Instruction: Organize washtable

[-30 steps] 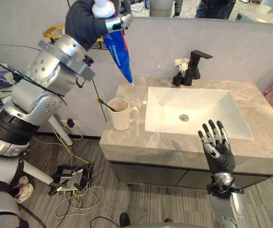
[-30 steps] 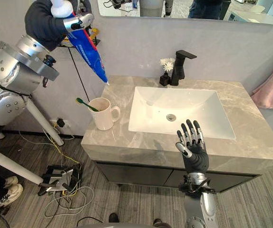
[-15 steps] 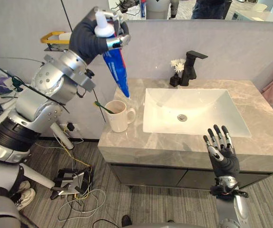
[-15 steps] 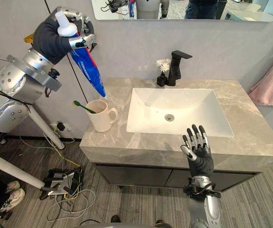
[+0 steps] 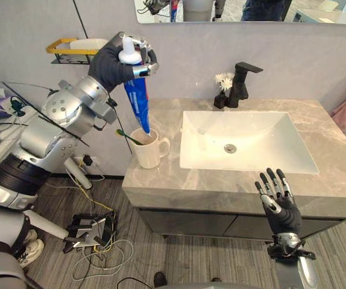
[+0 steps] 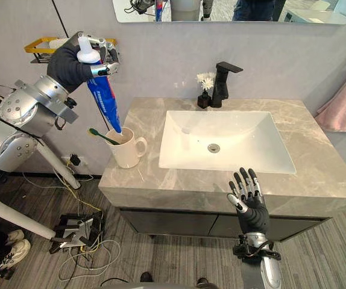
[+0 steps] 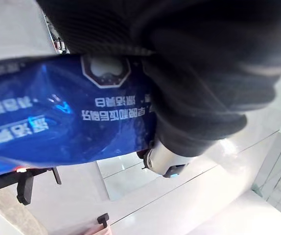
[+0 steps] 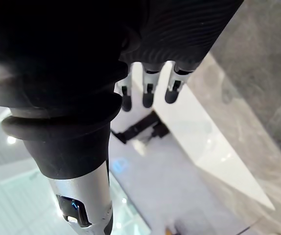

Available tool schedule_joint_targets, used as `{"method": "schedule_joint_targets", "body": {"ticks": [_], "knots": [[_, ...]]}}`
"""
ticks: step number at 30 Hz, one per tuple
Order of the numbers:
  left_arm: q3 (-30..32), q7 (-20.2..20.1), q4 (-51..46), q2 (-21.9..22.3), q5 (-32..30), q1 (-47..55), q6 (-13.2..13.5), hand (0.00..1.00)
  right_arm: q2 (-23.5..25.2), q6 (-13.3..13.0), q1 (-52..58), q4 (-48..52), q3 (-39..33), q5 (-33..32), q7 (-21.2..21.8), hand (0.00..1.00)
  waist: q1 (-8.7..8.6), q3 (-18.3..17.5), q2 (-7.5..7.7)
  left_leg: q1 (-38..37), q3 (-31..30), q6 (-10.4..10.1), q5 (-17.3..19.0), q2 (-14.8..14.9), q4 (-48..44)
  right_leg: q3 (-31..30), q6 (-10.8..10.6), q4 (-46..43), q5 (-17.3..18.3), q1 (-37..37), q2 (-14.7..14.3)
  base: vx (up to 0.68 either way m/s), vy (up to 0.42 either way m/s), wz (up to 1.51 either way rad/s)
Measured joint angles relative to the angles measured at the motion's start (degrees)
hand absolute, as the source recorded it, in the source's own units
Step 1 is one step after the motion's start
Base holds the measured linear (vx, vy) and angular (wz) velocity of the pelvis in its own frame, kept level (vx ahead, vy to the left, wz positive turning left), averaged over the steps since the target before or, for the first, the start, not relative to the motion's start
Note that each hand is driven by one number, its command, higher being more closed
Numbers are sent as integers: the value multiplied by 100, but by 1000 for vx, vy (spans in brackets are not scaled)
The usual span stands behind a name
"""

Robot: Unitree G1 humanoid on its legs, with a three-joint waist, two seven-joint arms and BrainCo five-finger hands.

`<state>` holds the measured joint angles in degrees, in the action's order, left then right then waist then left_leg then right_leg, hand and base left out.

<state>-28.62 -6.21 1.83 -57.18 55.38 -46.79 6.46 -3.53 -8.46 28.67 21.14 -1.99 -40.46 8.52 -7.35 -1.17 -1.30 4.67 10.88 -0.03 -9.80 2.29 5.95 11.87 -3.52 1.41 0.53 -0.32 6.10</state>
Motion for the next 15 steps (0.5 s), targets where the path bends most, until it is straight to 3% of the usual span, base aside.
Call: {"method": "schedule_joint_targets", "body": {"ticks": [15], "knots": [[20, 6, 219, 0, -17, 78, -1, 100, 1, 9, 70, 0, -5, -44, 51, 0, -5, 12, 27, 70, 68, -9, 8, 38, 0, -75, 6, 31, -15, -99, -37, 1, 0, -2]]}}
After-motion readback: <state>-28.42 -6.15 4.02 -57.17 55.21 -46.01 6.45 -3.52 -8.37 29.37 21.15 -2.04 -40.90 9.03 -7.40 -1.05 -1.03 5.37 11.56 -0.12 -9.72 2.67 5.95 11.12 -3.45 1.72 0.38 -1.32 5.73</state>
